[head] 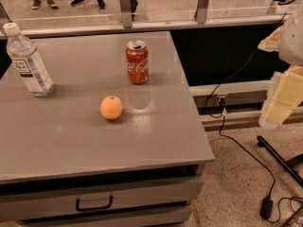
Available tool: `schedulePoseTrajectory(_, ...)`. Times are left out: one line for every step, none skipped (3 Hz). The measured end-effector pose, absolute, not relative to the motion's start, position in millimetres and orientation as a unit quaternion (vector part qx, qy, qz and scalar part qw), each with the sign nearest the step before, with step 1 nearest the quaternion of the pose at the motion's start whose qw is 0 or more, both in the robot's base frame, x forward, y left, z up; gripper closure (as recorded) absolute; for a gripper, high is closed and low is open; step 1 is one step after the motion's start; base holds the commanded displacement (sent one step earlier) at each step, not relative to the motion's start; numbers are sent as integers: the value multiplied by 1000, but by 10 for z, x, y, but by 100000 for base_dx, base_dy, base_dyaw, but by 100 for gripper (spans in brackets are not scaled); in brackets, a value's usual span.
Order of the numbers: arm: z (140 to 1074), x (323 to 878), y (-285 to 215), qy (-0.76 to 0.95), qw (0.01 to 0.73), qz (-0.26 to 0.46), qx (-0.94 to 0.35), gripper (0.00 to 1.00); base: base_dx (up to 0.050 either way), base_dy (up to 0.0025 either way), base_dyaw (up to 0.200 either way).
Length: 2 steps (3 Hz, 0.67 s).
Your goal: Pick blue plastic bottle
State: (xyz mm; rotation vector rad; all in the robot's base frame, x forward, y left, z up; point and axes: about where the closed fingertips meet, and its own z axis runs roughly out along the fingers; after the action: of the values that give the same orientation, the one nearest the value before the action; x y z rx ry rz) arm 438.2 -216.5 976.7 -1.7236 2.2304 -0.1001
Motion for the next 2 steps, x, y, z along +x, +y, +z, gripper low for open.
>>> schedulePoseTrajectory(9770,4382,-2164,781,160,-35,-603,0,0,0,10005)
schedulePoseTrajectory(9772,4382,-2164,780,161,-36,-603,0,-4,3,9701)
